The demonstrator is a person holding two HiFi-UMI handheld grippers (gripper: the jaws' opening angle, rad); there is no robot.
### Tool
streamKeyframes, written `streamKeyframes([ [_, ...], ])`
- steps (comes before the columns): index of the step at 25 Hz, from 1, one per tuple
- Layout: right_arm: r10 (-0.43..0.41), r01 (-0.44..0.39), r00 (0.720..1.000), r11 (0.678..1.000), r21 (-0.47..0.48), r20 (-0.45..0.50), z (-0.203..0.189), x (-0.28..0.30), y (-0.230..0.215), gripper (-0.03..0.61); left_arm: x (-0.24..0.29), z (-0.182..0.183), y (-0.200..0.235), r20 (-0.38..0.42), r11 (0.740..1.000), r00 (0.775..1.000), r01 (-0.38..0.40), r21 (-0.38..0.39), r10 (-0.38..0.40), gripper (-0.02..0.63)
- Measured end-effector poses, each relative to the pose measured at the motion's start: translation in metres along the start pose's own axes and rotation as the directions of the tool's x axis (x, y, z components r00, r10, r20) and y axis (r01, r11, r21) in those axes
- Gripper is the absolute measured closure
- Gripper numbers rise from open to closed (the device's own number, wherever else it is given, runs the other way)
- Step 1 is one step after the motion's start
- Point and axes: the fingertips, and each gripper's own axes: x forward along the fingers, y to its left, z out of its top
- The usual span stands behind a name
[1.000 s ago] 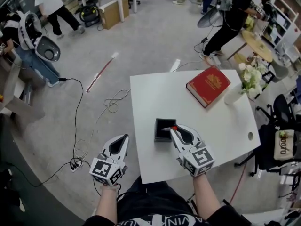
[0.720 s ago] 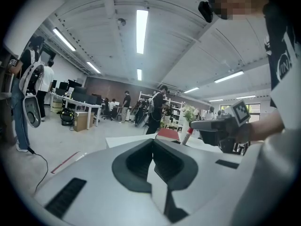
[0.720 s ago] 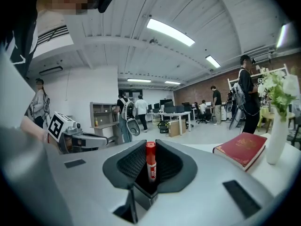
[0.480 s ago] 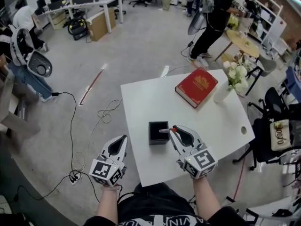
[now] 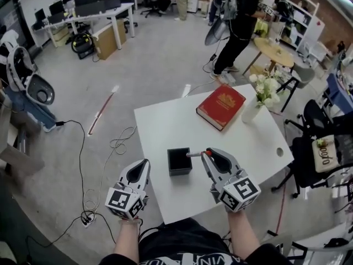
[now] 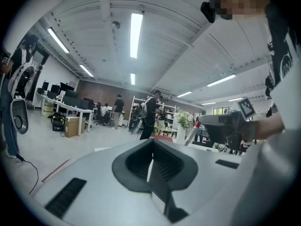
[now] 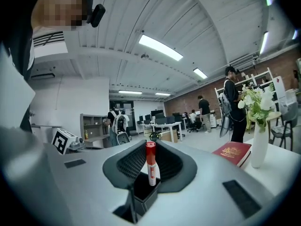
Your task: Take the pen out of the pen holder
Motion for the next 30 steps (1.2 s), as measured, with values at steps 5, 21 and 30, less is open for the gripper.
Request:
streamKeyframes([
  [5, -0.024, 0.024, 1.0, 1.0, -0.005, 0.016, 0.007, -0.006, -0.01, 0.509, 0.006, 0.004, 0.0, 0.004, 1.0, 1.0, 0.001, 0.005, -0.002, 0.611],
  [21, -0.081, 0.081, 0.997, 0.997, -0.018, -0.016, 0.001, -0.012, -0.03, 0.509, 0.01, 0.014, 0.008, 0.021, 1.0, 1.0, -0.015, 0.013, 0.015, 0.611],
  [30, -0.099, 0.099, 0.994, 0.995, -0.015, -0.045, -0.011, -0.013, -0.034, 0.509, 0.006, 0.012, 0.013, 0.022, 0.999, 0.999, -0.032, 0.007, 0.032, 0.611],
])
